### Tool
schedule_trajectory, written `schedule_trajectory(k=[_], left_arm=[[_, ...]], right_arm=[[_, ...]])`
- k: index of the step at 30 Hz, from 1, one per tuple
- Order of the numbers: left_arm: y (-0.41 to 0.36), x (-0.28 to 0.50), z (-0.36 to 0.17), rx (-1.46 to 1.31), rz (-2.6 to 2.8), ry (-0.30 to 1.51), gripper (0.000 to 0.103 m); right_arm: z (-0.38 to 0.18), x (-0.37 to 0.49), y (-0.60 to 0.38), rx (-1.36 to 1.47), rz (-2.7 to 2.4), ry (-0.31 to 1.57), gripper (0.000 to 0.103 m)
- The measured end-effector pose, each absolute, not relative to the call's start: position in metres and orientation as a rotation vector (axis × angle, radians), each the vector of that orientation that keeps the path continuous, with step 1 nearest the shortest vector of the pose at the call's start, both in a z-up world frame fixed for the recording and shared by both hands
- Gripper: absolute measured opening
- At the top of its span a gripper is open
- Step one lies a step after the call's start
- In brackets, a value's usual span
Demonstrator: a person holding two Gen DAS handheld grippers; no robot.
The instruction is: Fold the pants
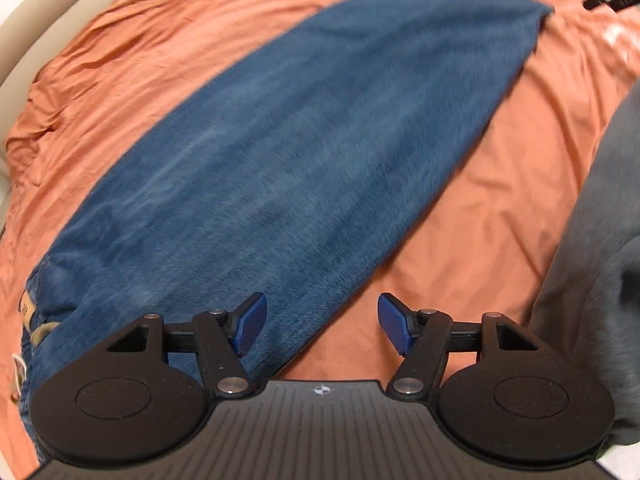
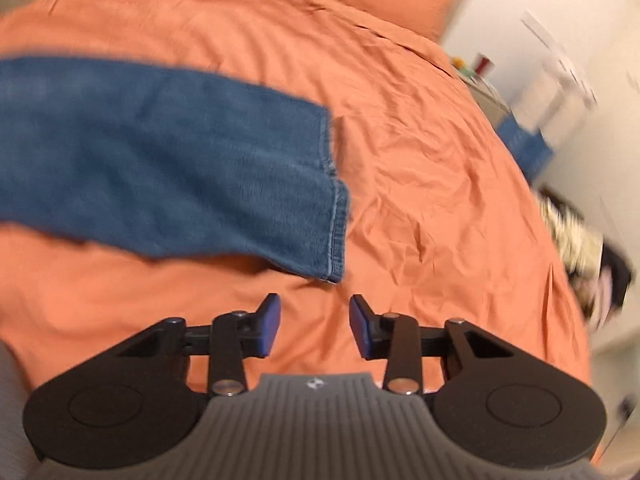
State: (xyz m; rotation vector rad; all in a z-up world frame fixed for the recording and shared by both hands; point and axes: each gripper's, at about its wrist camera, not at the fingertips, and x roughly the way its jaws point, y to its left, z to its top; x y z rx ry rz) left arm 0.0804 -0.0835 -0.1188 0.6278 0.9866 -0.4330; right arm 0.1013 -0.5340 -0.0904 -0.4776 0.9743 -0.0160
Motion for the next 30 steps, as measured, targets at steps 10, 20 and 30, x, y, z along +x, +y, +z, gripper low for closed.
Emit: schedule_trajectory(k=[10,20,30], left_arm=[[-0.106,0.085,-0.153,0.807,-0.418,0.961,0.046],[-0.101,0.082,-0.114,0.764,-0.411,0.843,0.003],[-0.096,0.07,-0.111,0.756,-0.549,0.924,0.003]], right_arm=[[-0.174,0.147,-0.531,-0.922,0.093,0.938,0.025],[-0.146,0.143,-0.535,-1.022,0.052,0.819,0.004],[-0.146,0.099,-0.535,-0.951,0.058,1.0,0.002]])
